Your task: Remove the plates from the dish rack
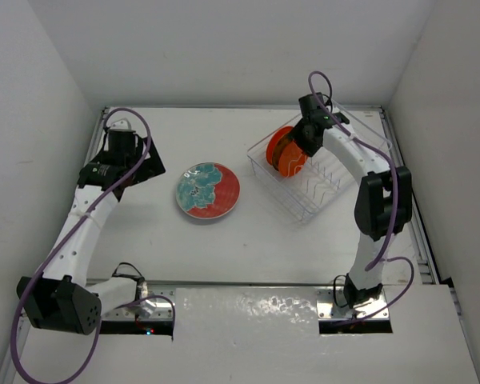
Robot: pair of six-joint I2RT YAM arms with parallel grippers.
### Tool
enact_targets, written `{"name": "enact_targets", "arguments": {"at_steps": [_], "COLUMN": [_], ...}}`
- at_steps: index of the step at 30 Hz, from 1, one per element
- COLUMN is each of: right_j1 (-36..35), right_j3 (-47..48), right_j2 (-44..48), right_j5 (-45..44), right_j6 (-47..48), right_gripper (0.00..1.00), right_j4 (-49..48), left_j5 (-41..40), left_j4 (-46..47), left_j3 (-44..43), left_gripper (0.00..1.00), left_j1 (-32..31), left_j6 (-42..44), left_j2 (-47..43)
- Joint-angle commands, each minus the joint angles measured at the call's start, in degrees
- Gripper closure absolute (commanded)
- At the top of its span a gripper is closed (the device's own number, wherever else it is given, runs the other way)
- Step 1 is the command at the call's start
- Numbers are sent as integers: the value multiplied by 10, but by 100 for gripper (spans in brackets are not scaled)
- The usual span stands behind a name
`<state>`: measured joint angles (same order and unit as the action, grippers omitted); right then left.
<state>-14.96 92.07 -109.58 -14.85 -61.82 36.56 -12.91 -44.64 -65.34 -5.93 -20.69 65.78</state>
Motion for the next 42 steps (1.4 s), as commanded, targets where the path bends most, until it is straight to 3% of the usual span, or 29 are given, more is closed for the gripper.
{"name": "enact_targets", "arguments": {"at_steps": [1, 2, 4, 5, 11, 12, 18, 21, 27, 28, 30, 31, 33, 35, 38, 42], "right_j1": [3, 2, 2, 3, 2, 2, 3, 2, -26, -36, -87, -114, -206, -290, -361, -439], "right_j3": [22, 19, 20, 24, 28, 28, 7, -17, 49, 69, 99, 143, 222, 242, 188, 83], "right_j2": [0, -2, -10, -12, 2, 3, 43, 86, 127, 132, 133, 129, 109, 82, 94, 102], "right_j5": [-33, -34, -31, -29, -14, -11, 25, 43, 145, 165, 185, 192, 149, 71, -14, -84], "right_j6": [-14, -13, -11, -8, -2, -1, 19, 58, 267, 341, 417, 507, 577, 615, 606, 496], "right_gripper": [49, 59, 68, 77, 93, 99, 100, 100, 100, 100, 100, 100, 100, 100, 100, 100], "right_j4": [7, -1, -10, -10, -26, -25, -39, -103, -125, -122, -60, -24, 101, 175, 182, 190], "left_j5": [7, 8, 16, 20, 21, 21, 31, 39, 25, -2, -36, -70, -99, -127, -136, -170], "left_j4": [20, 21, 22, 23, 22, 23, 27, 21, -4, -12, -40, -48, -69, -76, -80, -92], "left_j3": [6, 6, 4, 1, -22, -23, -29, -54, -118, -126, -149, -155, -166, -169, -167, -154], "left_gripper": [2, 2, 2, 3, 2, 2, 2, 2, 2, 2, 2, 2, 2, 2, 2, 2], "left_j1": [-5, -5, -5, -6, -7, -7, -7, -7, -7, -7, -7, -7, -7, -6, -5, -5], "left_j6": [12, 11, 10, 9, 10, 9, -1, -8, -41, -61, -83, -102, -115, -121, -117, -114], "left_j2": [-19, -19, -15, -12, 5, 6, 12, 15, 20, 22, 24, 28, 31, 35, 39, 40]}}
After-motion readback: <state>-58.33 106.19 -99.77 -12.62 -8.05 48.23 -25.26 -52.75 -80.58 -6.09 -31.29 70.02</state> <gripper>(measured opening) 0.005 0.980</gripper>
